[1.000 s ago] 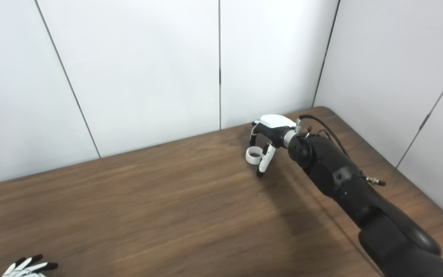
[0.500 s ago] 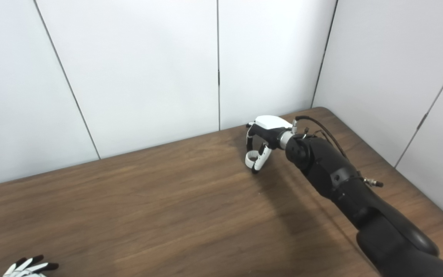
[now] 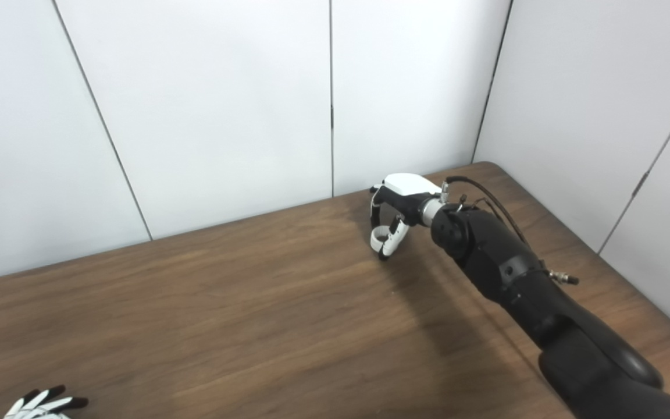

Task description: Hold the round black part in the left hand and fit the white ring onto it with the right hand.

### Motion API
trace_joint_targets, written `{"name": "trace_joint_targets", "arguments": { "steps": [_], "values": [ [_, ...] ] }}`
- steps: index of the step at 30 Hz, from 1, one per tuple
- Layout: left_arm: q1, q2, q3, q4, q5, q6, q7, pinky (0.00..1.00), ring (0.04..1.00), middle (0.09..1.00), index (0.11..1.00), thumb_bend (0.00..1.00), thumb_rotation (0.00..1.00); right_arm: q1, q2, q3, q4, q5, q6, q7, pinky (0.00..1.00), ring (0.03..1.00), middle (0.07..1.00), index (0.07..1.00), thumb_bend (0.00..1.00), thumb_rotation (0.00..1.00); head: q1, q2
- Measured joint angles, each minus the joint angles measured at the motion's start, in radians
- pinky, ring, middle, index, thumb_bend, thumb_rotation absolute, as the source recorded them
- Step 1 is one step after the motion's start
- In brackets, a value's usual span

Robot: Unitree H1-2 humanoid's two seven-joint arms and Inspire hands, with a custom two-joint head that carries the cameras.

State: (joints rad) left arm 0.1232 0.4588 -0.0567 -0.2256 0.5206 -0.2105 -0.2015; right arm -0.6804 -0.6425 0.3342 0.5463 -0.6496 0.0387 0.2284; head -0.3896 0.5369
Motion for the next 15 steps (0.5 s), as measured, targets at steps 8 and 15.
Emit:
{"name": "trace_joint_targets", "arguments": {
  "steps": [8,15],
  "values": [
    [0.000,0.000,0.000,0.001,0.000,-0.001,0.000,1.00,0.937,0.812,0.480,0.51,0.04,-0.003,0.002,-0.001,0.013,0.001,-0.002,-0.005,0.92,1.000,0.931,0.485,0.52,0.13,-0.002,0.005],
    [0.000,0.000,0.000,0.001,0.000,-0.001,0.000,1.00,0.940,0.814,0.480,0.51,0.04,-0.004,0.003,0.000,0.013,0.001,0.005,-0.005,0.93,1.000,0.941,0.487,0.52,0.13,0.000,0.003]
  ]
}}
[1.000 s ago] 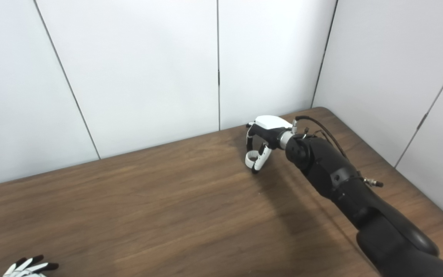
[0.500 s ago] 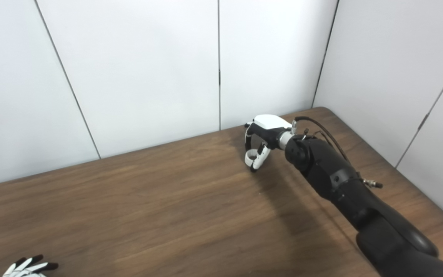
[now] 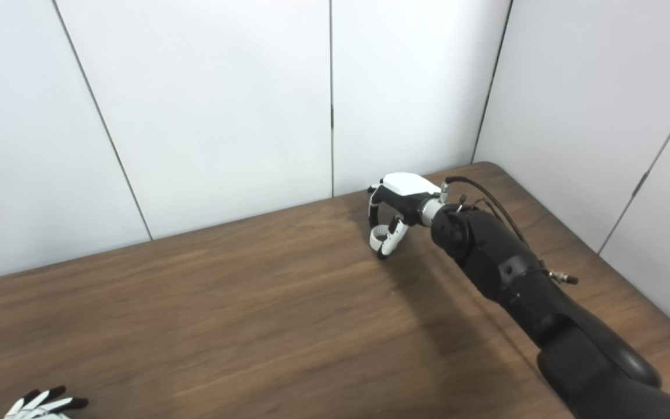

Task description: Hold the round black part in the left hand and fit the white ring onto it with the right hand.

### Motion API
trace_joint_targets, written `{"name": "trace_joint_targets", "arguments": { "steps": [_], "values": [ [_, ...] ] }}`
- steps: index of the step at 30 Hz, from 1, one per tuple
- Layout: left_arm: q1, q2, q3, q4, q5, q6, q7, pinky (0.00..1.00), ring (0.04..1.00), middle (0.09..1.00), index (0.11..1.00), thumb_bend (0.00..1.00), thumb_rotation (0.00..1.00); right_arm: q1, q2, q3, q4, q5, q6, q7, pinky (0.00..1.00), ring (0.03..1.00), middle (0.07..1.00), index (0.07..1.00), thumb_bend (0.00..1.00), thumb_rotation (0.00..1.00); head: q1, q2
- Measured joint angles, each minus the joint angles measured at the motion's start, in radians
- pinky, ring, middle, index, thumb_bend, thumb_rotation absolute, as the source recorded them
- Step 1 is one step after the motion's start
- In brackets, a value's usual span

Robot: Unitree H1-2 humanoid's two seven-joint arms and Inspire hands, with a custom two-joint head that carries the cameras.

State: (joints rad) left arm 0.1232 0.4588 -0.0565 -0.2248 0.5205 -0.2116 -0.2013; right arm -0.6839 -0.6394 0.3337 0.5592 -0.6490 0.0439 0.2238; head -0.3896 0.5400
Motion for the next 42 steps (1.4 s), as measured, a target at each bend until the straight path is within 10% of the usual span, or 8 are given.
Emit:
{"name": "trace_joint_targets", "arguments": {
  "steps": [11,13,16,42],
  "values": [
    [0.000,0.000,0.000,0.000,0.000,-0.001,0.000,1.00,0.934,0.812,0.480,0.51,0.04,-0.006,0.004,0.003,-0.011,0.002,0.056,0.039,0.96,1.000,0.969,0.495,0.52,0.14,0.000,0.002],
    [0.000,0.000,0.000,0.000,0.000,-0.001,0.000,1.00,0.934,0.813,0.480,0.52,0.04,-0.007,0.004,0.005,-0.017,0.002,0.070,0.048,0.95,1.000,0.969,0.594,0.84,0.13,0.000,0.002],
    [0.000,0.000,0.000,0.000,0.000,-0.001,0.000,1.00,0.934,0.814,0.480,0.51,0.04,-0.010,0.004,0.008,-0.017,0.002,0.072,0.053,0.94,1.000,0.970,0.628,0.95,0.13,0.000,0.002],
    [0.000,0.000,0.000,0.000,0.001,-0.004,0.001,1.00,0.936,0.812,0.480,0.51,0.04,-0.025,-0.008,0.035,-0.024,-0.009,0.124,0.105,0.96,1.000,1.000,0.692,1.00,0.21,-0.005,0.003]
  ]
}}
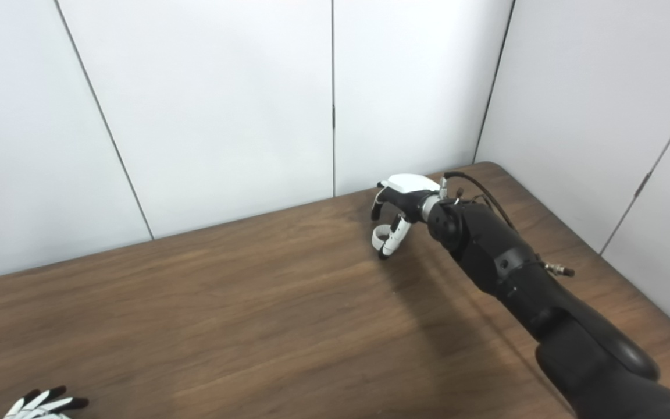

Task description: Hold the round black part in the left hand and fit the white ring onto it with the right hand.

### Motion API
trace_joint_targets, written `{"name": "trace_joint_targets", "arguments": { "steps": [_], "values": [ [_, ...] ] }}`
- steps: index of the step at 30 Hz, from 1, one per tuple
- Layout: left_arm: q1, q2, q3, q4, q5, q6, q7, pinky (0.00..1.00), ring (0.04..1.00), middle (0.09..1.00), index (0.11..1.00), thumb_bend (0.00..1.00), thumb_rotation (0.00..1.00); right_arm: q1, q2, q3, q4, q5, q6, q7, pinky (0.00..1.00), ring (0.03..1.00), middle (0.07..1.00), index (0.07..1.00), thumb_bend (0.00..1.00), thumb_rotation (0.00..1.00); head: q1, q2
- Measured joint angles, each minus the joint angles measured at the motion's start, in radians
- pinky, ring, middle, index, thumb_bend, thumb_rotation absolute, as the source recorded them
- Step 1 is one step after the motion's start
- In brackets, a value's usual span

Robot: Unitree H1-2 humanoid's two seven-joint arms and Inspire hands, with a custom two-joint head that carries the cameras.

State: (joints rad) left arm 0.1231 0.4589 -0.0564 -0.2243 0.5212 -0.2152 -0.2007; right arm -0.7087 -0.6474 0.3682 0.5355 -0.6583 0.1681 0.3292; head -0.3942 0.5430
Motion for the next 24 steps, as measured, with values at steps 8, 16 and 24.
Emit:
{"name": "trace_joint_targets", "arguments": {
  "steps": [8,16,24],
  "values": [
    [0.000,0.000,0.001,0.001,0.000,-0.012,0.001,1.00,0.937,0.811,0.480,0.51,0.04,0.000,0.000,-0.001,-0.003,0.002,0.013,0.011,0.96,1.000,0.990,0.654,1.00,0.21,-0.002,0.002],
    [0.000,0.000,0.004,0.002,-0.001,-0.018,0.001,1.00,0.938,0.812,0.480,0.51,0.04,0.001,-0.004,0.006,-0.004,-0.003,0.018,0.014,0.96,1.000,0.984,0.619,1.00,0.23,-0.002,0.002],
    [0.000,0.000,0.005,0.002,-0.001,-0.020,0.001,1.00,0.936,0.810,0.480,0.51,0.04,0.004,-0.007,0.008,-0.021,-0.006,0.027,0.028,0.96,1.000,0.975,0.610,1.00,0.24,-0.003,0.003]
  ]
}}
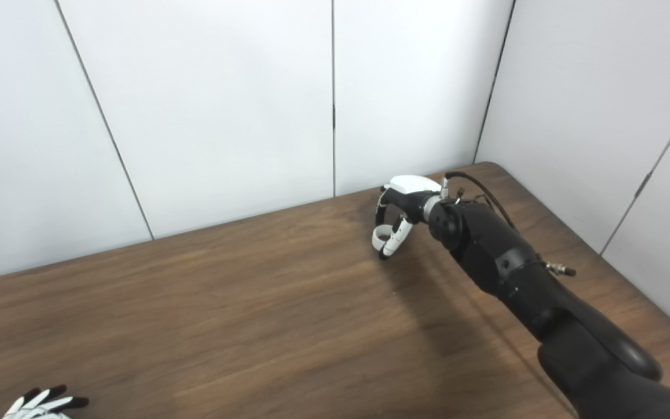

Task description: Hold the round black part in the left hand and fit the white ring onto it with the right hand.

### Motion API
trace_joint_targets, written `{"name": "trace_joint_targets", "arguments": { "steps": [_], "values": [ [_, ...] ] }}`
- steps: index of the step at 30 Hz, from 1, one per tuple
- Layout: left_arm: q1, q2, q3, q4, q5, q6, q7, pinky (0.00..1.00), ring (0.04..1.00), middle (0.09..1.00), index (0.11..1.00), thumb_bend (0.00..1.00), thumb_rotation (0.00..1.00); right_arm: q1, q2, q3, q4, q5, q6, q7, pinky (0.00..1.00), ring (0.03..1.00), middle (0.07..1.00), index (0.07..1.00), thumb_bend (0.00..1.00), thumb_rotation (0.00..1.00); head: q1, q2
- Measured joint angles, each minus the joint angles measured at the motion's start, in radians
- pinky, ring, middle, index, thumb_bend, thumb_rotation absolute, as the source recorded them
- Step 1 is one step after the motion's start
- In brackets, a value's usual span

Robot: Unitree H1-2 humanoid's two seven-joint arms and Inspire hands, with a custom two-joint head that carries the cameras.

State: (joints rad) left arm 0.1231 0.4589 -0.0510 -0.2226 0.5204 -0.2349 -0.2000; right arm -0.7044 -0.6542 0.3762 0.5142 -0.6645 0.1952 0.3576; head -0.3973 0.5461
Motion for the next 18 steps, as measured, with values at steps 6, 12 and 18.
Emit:
{"name": "trace_joint_targets", "arguments": {
  "steps": [6,12,18],
  "values": [
    [0.000,0.000,0.000,0.000,0.000,-0.005,0.000,1.00,0.939,0.812,0.480,0.51,0.04,0.015,-0.009,0.000,-0.028,-0.001,0.005,0.005,0.97,1.000,0.976,0.620,0.99,0.24,-0.002,0.000],
    [0.000,0.000,0.002,0.000,0.000,-0.005,0.000,1.00,0.938,0.813,0.480,0.51,0.04,0.021,-0.016,0.003,-0.048,-0.006,0.021,0.013,0.98,1.000,0.974,0.624,1.00,0.23,-0.003,0.002],
    [0.000,0.000,0.002,0.005,0.000,-0.009,0.000,1.00,0.938,0.812,0.480,0.51,0.04,0.025,-0.016,-0.008,-0.057,0.008,0.049,0.030,1.00,1.000,0.985,0.626,0.98,0.19,-0.006,0.000]
  ]
}}
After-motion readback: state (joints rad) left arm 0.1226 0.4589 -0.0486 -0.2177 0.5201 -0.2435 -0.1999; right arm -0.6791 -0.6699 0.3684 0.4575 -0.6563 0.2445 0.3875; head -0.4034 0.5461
